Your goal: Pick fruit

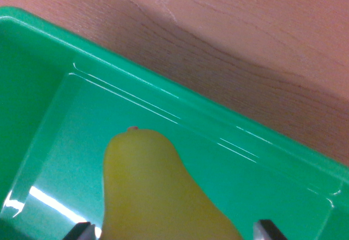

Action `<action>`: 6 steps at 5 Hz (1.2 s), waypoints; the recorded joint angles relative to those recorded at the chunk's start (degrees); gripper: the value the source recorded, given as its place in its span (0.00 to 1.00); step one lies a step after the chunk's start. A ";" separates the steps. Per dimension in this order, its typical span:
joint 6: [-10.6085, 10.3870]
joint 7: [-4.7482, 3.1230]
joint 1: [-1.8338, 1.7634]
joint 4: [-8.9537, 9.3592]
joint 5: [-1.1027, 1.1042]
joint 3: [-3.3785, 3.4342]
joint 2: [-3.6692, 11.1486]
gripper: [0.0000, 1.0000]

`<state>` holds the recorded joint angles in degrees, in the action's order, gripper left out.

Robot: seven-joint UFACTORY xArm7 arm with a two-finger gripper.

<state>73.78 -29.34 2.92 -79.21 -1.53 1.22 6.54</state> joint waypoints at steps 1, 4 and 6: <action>2.14 0.05 0.01 -1.33 0.01 0.00 -0.82 1.00; 4.14 0.10 0.02 -2.56 0.03 0.00 -1.58 1.00; 5.91 0.14 0.03 -3.65 0.04 -0.01 -2.25 1.00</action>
<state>79.69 -29.21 2.94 -82.87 -1.49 1.22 4.29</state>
